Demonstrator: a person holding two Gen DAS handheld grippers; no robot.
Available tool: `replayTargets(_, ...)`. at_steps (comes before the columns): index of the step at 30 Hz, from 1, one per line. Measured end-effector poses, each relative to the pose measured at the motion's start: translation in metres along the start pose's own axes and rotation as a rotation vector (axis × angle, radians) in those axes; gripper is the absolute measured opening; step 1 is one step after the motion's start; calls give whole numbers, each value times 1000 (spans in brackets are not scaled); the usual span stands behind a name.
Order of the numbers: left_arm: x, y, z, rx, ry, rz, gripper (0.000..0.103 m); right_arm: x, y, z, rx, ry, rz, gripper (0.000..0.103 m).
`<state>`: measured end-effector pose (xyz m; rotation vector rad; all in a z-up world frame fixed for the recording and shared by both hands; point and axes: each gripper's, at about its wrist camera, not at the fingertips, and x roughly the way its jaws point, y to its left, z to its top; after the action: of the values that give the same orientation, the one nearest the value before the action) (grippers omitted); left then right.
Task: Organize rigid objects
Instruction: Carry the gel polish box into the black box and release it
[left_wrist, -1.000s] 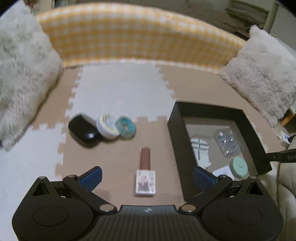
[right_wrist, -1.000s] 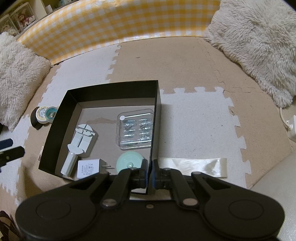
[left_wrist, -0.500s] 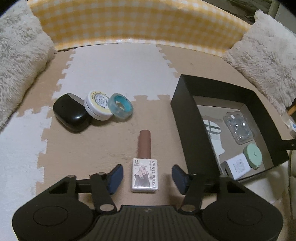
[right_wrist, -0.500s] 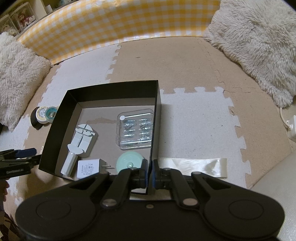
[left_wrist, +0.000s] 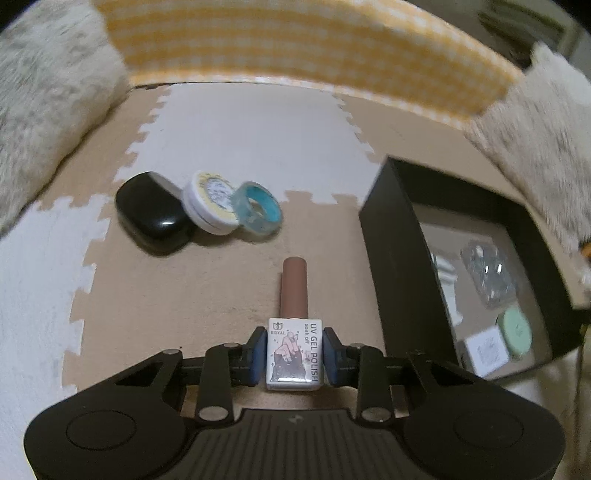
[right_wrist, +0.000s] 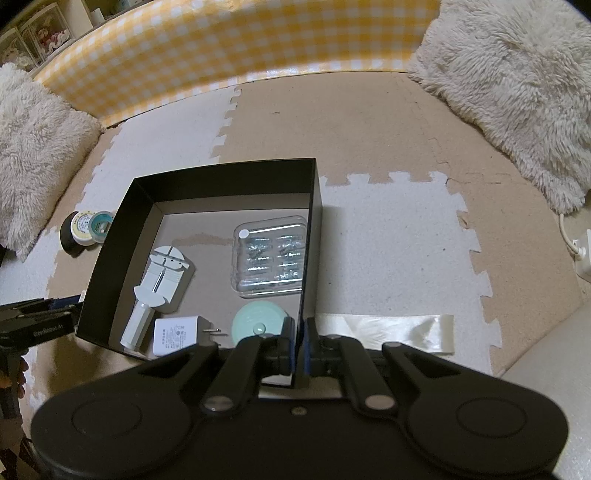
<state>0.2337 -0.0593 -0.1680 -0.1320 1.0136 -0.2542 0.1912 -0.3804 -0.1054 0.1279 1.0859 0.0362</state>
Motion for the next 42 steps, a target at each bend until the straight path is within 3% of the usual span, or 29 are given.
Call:
replayTargets(5,-20,1,11,-54,-65,-35,33,0,0,0,-1,0,0,5)
replayTargets(13,-49,-35,28,-14,-150,-148,33,0,0,0,-1,1,-2,5)
replayTargets(23,-12,-111,29,58,-32,-290,33,1,-1,0,-1,2,0,5)
replayTargets(27,16,-127,31,44,12,-264,33,2,-2,0,1,3,3,5)
replayTargets(35,40,-136,33,44,9,-186,33,2,-2,0,2,5,5,5)
replayTargets(38,39,-133,31,48,14,-176,48,3,-1,1,-2,7,3,5)
replayTargets(42,29,-133,30,84,18,-165,52,3,-1,0,-4,8,3,6)
